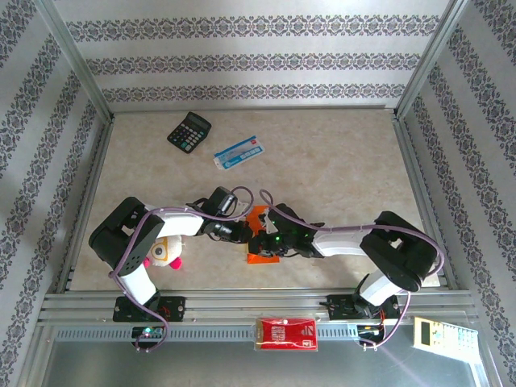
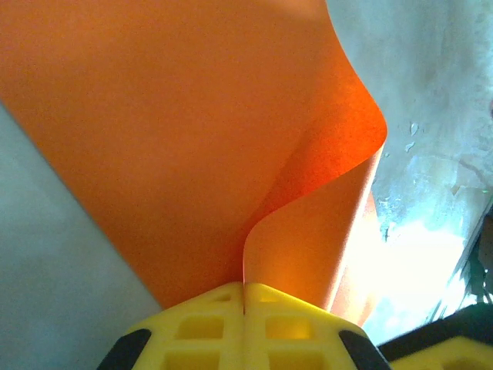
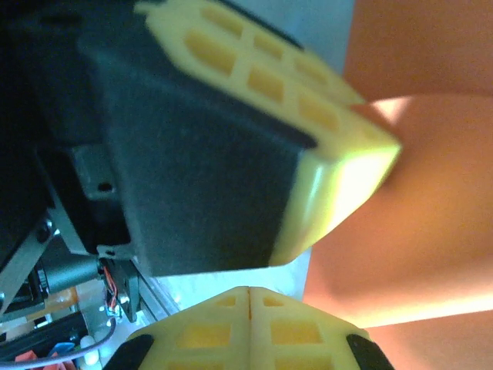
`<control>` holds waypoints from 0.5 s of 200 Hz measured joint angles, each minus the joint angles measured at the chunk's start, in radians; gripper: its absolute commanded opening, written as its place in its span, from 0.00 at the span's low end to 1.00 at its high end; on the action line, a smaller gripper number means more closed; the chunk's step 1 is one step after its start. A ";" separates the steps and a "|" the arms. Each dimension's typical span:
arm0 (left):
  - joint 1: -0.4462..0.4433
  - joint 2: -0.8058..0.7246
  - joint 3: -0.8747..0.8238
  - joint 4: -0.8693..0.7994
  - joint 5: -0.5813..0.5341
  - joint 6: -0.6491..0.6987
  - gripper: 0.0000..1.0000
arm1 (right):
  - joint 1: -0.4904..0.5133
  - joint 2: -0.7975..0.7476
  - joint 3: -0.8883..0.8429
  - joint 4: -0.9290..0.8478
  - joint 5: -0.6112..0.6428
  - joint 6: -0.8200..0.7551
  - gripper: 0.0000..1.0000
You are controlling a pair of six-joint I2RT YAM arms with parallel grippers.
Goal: Fold a paper plane with a square sheet of paper (pick it up from the middle)
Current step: Fold the triangle a second time at the center of the table.
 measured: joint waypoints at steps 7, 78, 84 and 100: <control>0.000 0.000 0.000 0.000 0.000 0.000 0.00 | -0.005 0.003 0.001 -0.002 0.000 -0.002 0.00; 0.000 0.002 0.002 -0.002 0.000 0.000 0.00 | -0.035 0.082 0.018 -0.013 -0.005 -0.045 0.00; 0.000 0.003 0.003 -0.003 0.001 0.000 0.00 | -0.038 0.090 0.017 -0.011 -0.009 -0.047 0.00; 0.002 0.004 0.004 -0.004 0.004 0.001 0.00 | -0.044 0.097 0.013 0.000 -0.020 -0.050 0.00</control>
